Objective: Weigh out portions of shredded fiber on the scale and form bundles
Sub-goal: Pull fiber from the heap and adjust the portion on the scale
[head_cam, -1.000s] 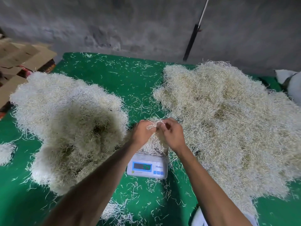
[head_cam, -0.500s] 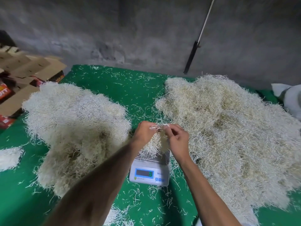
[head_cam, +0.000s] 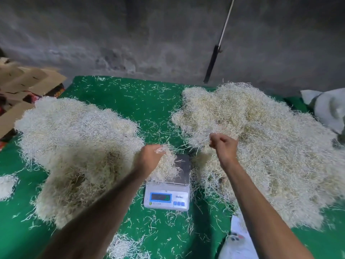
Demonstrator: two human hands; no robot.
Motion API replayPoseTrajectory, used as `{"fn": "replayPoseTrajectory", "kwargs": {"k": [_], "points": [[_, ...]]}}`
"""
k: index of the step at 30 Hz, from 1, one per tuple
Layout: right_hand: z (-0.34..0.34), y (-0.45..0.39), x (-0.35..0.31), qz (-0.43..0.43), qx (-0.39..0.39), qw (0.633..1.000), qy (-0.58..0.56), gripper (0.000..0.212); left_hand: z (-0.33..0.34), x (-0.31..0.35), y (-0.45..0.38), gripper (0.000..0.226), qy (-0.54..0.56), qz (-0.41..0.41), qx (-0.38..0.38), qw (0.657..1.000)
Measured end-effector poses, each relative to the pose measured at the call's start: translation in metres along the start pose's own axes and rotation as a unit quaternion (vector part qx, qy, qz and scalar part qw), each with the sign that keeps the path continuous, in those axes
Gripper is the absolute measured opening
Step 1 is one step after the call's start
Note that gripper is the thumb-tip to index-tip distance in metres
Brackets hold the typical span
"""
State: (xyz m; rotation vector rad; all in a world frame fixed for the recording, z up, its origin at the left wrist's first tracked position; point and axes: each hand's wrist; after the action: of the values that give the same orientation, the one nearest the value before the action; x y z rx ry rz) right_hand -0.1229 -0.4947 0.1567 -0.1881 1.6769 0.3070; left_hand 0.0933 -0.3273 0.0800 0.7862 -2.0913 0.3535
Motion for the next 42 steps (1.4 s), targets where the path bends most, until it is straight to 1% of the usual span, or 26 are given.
{"fn": "replayPoseTrajectory", "kwargs": {"k": [3,6,7,9,10,11,12,14,16,17,18,20,22,23,25,26,28,29,30,31,33,35,37,39,40,42], "points": [[-0.013,-0.008,0.023,0.031,0.023,0.999,0.036,0.018,0.002,0.000,-0.002,0.046,0.017,-0.005,0.008,1.000],[-0.027,-0.019,0.022,0.029,0.082,0.996,0.025,0.016,0.001,-0.004,-0.001,0.048,0.009,0.002,0.015,1.000],[-0.032,-0.024,0.017,0.023,0.119,0.993,0.003,0.015,0.000,-0.003,-0.002,0.048,0.014,0.006,0.020,1.000],[-0.045,-0.036,0.007,0.017,0.196,0.976,-0.089,0.010,0.000,-0.002,-0.004,0.050,0.025,-0.001,0.039,0.999],[-0.053,-0.041,0.003,0.020,0.214,0.968,-0.132,0.015,0.001,0.000,-0.004,0.053,0.028,-0.012,0.057,0.998],[-0.059,-0.044,0.003,0.026,0.209,0.966,-0.153,0.021,0.002,0.003,-0.004,0.056,0.038,-0.028,0.078,0.996],[-0.062,-0.046,0.005,0.040,0.184,0.974,-0.129,0.024,0.003,0.006,-0.005,0.058,0.056,-0.053,0.097,0.992],[-0.059,-0.043,0.020,0.076,0.116,0.990,0.024,0.026,0.004,0.015,-0.004,0.066,0.064,-0.114,0.110,0.985],[-0.048,-0.032,0.037,0.085,0.055,0.980,0.174,0.022,0.008,0.021,-0.005,0.072,0.042,-0.181,0.077,0.980],[-0.041,-0.024,0.045,0.080,0.032,0.972,0.219,0.020,0.009,0.022,-0.004,0.071,0.043,-0.212,0.051,0.975],[-0.034,-0.015,0.052,0.074,0.012,0.967,0.245,0.020,0.010,0.023,-0.003,0.068,0.071,-0.244,0.026,0.967],[-0.021,0.000,0.067,0.071,-0.002,0.966,0.250,0.028,0.009,0.027,0.002,0.051,0.183,-0.286,-0.031,0.940],[-0.011,0.010,0.077,0.062,0.007,0.974,0.219,0.033,0.008,0.032,0.007,0.041,0.220,-0.284,-0.094,0.928],[-0.008,0.011,0.080,0.053,0.011,0.979,0.197,0.031,0.008,0.034,0.008,0.041,0.244,-0.290,-0.108,0.919],[-0.006,0.010,0.084,0.033,0.017,0.984,0.172,0.026,0.005,0.039,0.011,0.047,0.316,-0.324,-0.086,0.888],[-0.007,0.010,0.083,0.023,0.015,0.984,0.177,0.030,0.005,0.040,0.011,0.050,0.333,-0.333,-0.063,0.880],[-0.011,0.009,0.084,-0.006,0.018,0.981,0.195,0.035,0.004,0.036,0.010,0.058,0.307,-0.328,-0.030,0.893],[-0.013,0.010,0.082,-0.029,0.036,0.976,0.214,0.030,0.004,0.034,0.010,0.057,0.285,-0.315,-0.015,0.905],[-0.016,0.012,0.082,-0.052,0.061,0.969,0.232,0.021,0.005,0.031,0.012,0.051,0.263,-0.298,0.004,0.918],[-0.018,0.015,0.085,-0.068,0.086,0.964,0.244,0.017,0.005,0.027,0.015,0.046,0.246,-0.282,0.021,0.927],[-0.021,0.025,0.095,-0.069,0.115,0.966,0.219,0.020,0.008,0.019,0.026,0.048,0.207,-0.230,0.038,0.950],[-0.020,0.045,0.113,-0.047,0.109,0.977,0.179,0.018,0.012,0.006,0.043,0.053,0.176,-0.192,0.057,0.964],[-0.016,0.070,0.141,0.003,0.045,0.979,0.199,0.017,0.019,-0.015,0.060,0.055,0.143,-0.180,0.088,0.969],[-0.011,0.105,0.173,0.045,-0.057,0.958,0.278,0.020,0.027,-0.042,0.082,0.047,0.079,-0.187,0.091,0.975],[-0.009,0.124,0.189,0.049,-0.098,0.934,0.340,0.028,0.030,-0.061,0.097,0.043,0.029,-0.186,0.061,0.980],[-0.003,0.162,0.219,0.022,-0.146,0.872,0.466,0.050,0.035,-0.100,0.137,0.037,-0.094,-0.187,-0.047,0.977]]}}
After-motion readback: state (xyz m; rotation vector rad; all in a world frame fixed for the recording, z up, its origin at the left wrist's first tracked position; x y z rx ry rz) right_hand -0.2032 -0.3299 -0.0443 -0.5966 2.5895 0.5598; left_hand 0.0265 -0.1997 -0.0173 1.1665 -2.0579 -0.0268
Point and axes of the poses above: each hand's wrist, its own y-axis away from the middle knuckle, its own z-axis out of the palm, x = y × z, and after that the axes turned 2 degrees about -x, right-handed
